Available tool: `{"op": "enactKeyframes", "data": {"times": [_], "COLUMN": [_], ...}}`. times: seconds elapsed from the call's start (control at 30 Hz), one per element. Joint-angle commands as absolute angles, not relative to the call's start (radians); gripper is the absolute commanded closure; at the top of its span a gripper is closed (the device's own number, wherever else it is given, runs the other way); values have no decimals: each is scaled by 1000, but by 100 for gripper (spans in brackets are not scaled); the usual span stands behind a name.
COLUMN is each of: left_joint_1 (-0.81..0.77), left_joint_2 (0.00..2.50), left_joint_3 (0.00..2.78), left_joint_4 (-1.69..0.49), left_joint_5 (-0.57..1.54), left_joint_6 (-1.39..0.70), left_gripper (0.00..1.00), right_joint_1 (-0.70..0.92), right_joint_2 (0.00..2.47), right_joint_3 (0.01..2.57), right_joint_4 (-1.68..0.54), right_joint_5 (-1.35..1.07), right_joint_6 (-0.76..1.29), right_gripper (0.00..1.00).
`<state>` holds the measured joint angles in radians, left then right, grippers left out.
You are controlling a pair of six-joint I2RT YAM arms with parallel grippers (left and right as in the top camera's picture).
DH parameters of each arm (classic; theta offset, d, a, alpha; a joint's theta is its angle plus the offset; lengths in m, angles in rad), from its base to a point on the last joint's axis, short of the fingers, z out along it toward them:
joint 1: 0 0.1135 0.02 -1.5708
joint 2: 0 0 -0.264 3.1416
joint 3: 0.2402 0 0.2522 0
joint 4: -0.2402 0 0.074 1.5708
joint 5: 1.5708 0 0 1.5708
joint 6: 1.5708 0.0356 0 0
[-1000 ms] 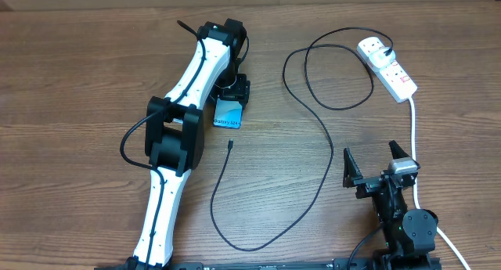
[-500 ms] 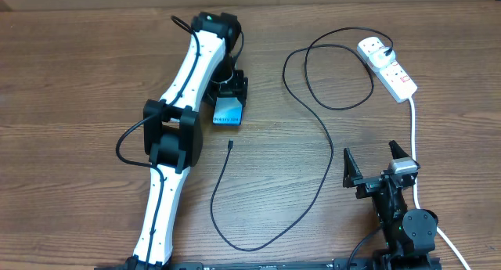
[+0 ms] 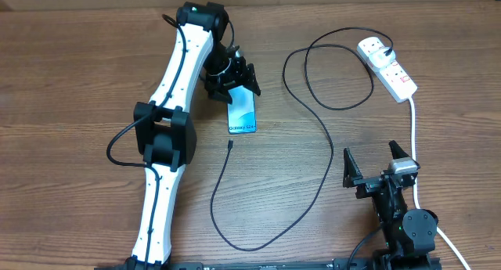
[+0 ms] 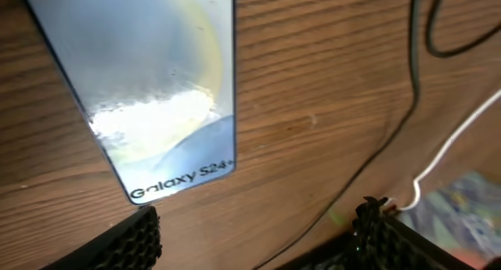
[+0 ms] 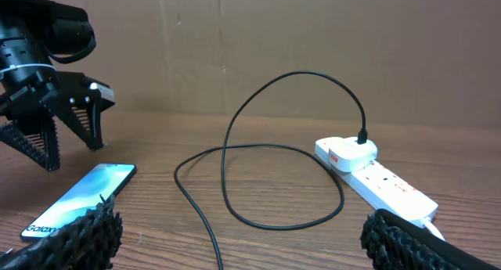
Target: Plug charger to phone and switch on socket
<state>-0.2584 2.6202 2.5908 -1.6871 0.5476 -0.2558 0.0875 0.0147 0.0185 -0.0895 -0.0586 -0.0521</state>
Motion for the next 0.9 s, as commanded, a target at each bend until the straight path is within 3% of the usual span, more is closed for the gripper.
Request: {"op": "enactKeyframes", "data": {"times": [0.0, 0.33, 0.87], "left_joint_1": [-243, -316, -374], "left_joint_2": [2619, 2625, 2629], "left_joint_3": [2616, 2613, 2479], "left_joint_4": [-1690, -1678, -1569], "left_joint_5": [542, 65, 18], "left_joint_6": [-224, -392, -498], "left_gripper": [20, 0, 0], "right_joint_1": [94, 94, 94], "right_joint_2": [3, 3, 3], "right_joint_3": [9, 9, 9], "right_joint_4": [-83, -83, -83], "right_joint_5": [-46, -46, -46], "right_joint_6": [-54, -54, -54], "right_gripper": [0, 0, 0]}}
